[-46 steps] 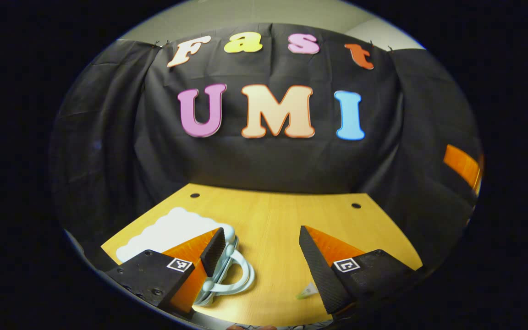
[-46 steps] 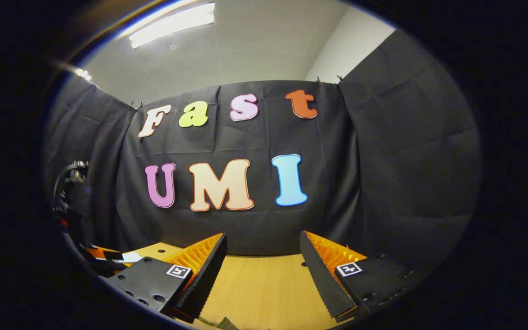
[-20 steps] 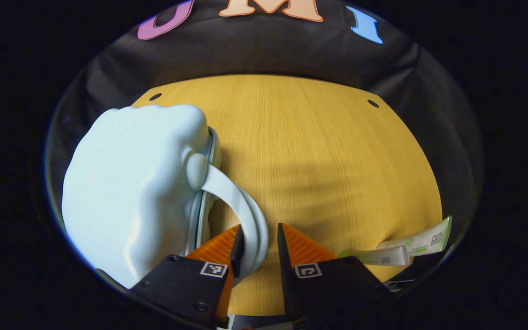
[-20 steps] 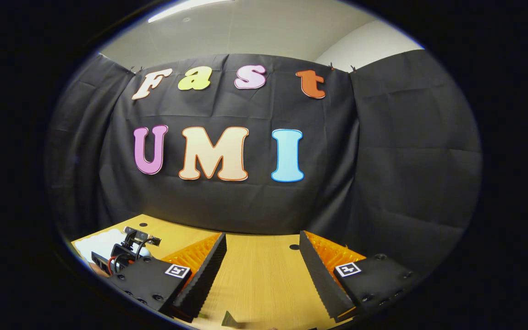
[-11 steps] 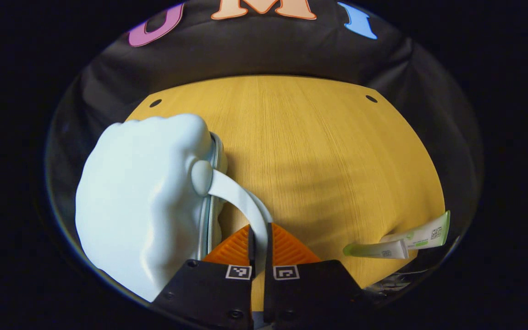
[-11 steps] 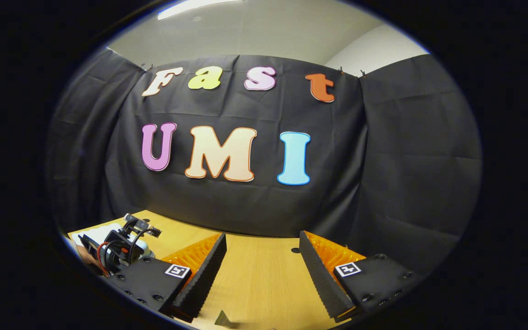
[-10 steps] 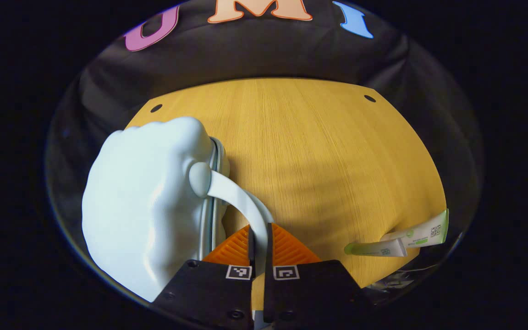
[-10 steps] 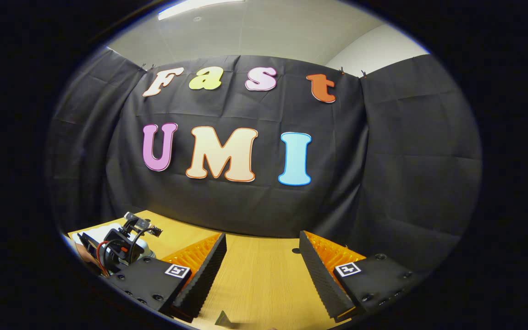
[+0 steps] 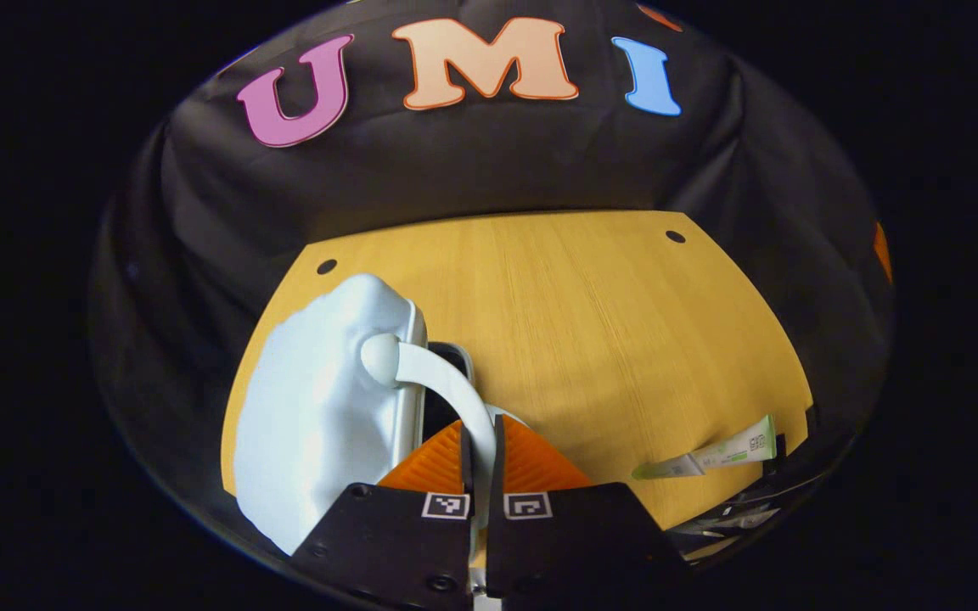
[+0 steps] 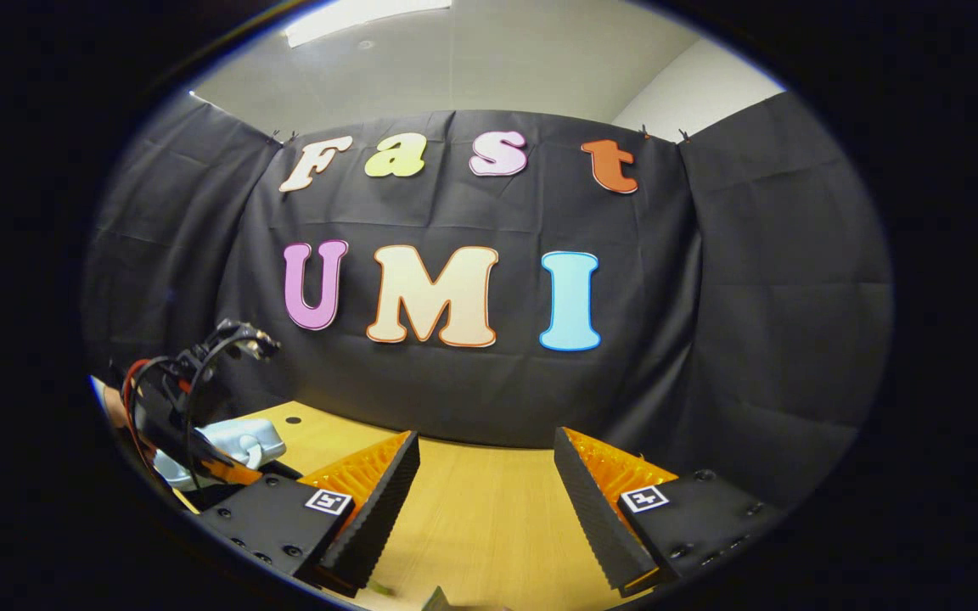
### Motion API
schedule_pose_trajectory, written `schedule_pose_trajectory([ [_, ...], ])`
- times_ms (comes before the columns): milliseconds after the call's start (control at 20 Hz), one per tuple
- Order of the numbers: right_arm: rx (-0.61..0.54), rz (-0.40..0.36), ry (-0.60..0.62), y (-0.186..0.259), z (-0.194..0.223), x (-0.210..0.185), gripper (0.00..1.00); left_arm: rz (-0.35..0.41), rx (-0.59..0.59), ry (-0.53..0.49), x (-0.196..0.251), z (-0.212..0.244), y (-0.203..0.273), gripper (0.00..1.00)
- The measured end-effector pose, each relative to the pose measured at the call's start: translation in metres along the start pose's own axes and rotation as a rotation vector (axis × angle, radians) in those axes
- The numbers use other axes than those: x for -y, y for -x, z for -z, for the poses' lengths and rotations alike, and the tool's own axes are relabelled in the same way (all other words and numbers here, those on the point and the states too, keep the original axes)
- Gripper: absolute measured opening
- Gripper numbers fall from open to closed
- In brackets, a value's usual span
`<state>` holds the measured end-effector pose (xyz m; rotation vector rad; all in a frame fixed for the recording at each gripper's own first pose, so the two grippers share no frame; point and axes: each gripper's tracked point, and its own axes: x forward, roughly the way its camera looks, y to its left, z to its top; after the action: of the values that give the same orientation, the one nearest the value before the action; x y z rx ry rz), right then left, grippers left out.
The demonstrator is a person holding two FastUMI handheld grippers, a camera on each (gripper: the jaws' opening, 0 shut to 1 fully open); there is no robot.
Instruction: First open the suitcase, pack the skin care products into it, and then close the suitcase.
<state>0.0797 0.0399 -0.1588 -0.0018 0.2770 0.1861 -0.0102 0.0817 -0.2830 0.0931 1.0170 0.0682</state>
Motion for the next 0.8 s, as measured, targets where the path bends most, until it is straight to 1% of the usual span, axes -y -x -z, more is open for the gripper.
schedule_pose_trajectory([
  [150, 0.01, -0.025, -0.011, -0.003, -0.002, -0.013, 1.0, -0.01, 0.064, 0.068, -0.01, -0.015, 0.023, 0.0],
  [200, 0.012, -0.036, -0.014, -0.004, -0.001, -0.018, 0.98, -0.027, 0.08, 0.069, -0.018, -0.02, 0.03, 0.0],
  [350, 0.013, -0.06, -0.022, -0.009, 0.0, -0.033, 0.98, -0.129, 0.127, 0.02, -0.036, -0.028, 0.052, 0.0],
  [500, 0.019, -0.078, -0.032, -0.014, -0.002, -0.048, 0.99, -0.218, 0.16, 0.009, -0.078, -0.038, 0.06, 0.0],
  [600, 0.017, -0.088, -0.031, -0.018, -0.001, -0.057, 0.99, -0.255, 0.174, 0.02, -0.101, -0.041, 0.067, 0.0],
  [800, 0.014, -0.087, -0.031, -0.026, -0.001, -0.073, 0.99, -0.319, 0.206, 0.027, -0.166, -0.045, 0.081, 0.0],
])
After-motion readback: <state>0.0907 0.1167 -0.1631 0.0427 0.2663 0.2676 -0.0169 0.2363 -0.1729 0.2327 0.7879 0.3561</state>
